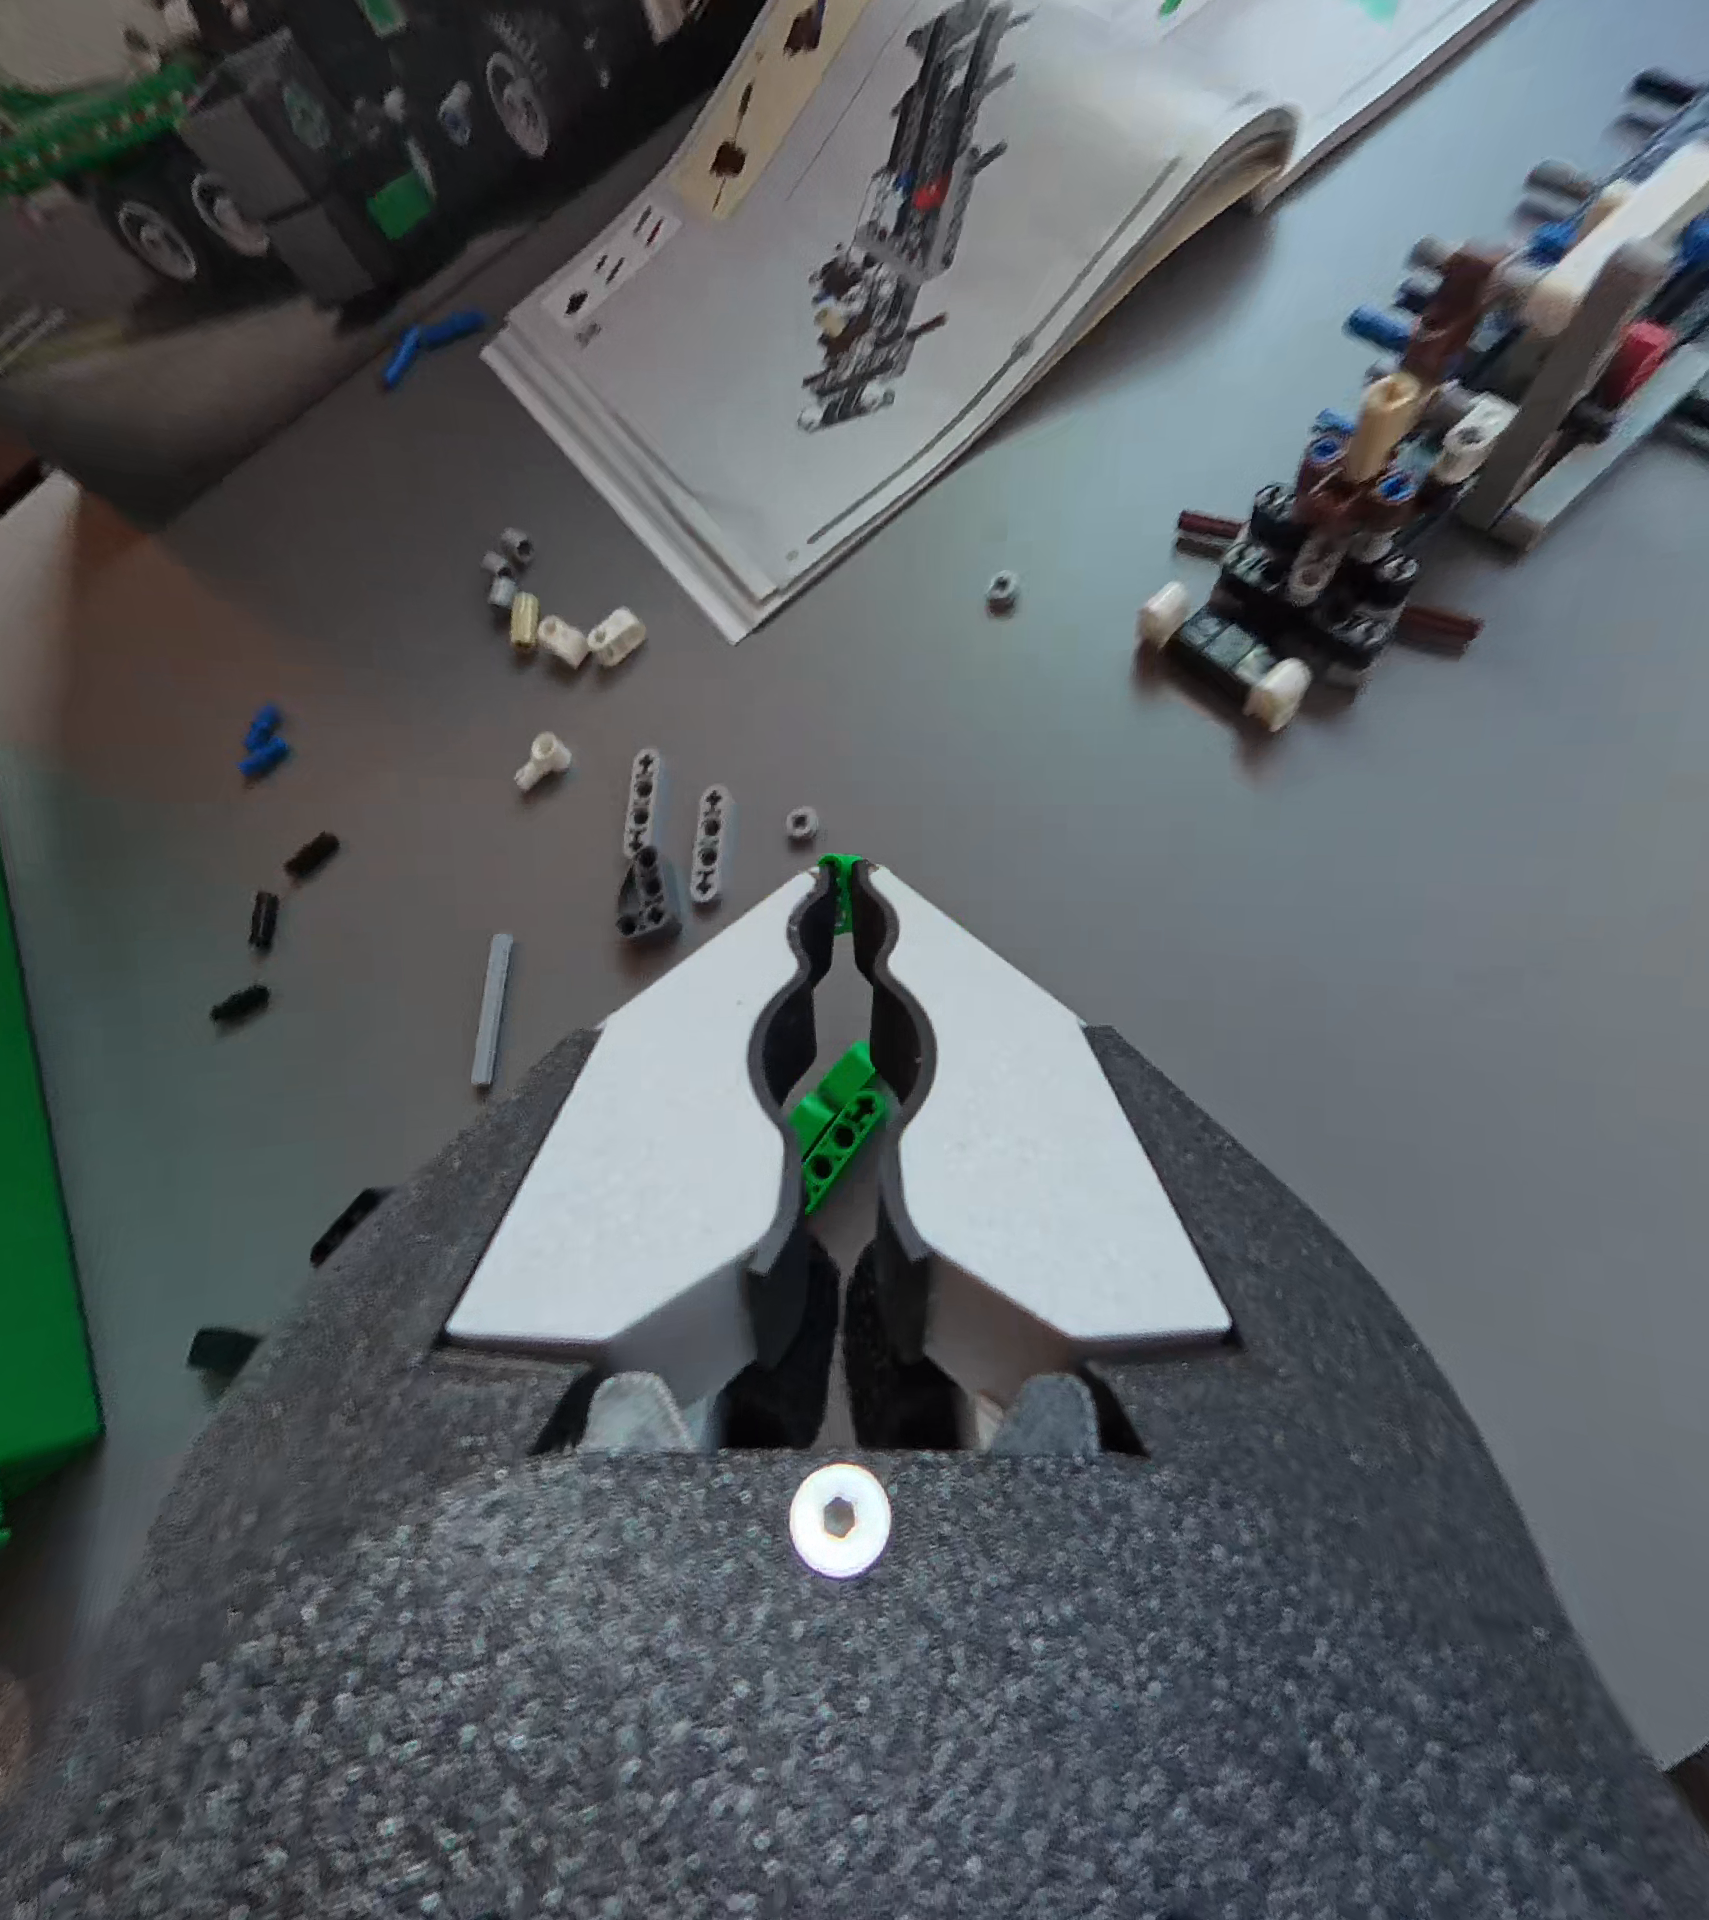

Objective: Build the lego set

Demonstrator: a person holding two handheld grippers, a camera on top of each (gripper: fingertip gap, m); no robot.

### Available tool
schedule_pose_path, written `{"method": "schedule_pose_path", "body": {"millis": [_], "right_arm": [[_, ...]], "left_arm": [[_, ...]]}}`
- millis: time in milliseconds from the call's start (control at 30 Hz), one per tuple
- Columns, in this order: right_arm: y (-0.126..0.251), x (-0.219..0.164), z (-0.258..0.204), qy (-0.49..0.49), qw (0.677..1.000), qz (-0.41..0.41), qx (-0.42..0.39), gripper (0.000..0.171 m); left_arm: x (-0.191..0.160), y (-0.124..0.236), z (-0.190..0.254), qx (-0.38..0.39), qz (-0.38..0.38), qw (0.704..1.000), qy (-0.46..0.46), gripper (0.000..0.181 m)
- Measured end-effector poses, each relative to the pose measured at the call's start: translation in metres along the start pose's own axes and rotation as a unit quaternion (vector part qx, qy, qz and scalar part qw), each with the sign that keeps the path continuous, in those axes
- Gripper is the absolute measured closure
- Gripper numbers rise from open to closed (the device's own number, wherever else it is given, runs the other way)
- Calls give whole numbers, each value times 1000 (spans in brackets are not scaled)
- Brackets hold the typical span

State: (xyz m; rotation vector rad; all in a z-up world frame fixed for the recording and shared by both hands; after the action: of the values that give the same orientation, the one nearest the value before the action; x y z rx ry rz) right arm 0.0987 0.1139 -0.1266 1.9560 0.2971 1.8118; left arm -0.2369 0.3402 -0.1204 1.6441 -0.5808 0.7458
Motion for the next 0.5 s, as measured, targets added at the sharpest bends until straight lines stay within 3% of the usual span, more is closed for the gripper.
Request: {"method": "schedule_pose_path", "body": {"millis": [33, 133, 267, 500], "right_arm": [[0, 0, 0, -1, 1000, 2, 0, 150], [1, 1, 1, -3, 1000, 6, 0, 150], [0, 0, 0, -4, 1000, 0, 2, 149], [-1, -1, -1, 7, 1000, -3, -3, 150]], "left_arm": [[8, -2, 9, -21, 16, 1000, -11, 180], [32, -11, 56, -126, 64, 989, -48, 180], [37, -28, 126, -249, 76, 955, -142, 180], [52, -62, 168, -305, 69, 919, -239, 180]]}}
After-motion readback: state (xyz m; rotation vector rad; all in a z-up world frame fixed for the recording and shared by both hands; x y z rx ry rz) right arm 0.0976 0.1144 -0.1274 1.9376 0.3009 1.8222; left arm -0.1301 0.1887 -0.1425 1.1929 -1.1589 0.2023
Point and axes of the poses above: each gripper's, where its closed fingertips meet, y back along the fingers, x out of its top, z = x × y across the jaws, the point moved 5 cm from there along y, back along the fingers, and after that the axes turned 12 degrees about -x, right-handed, at the moved point
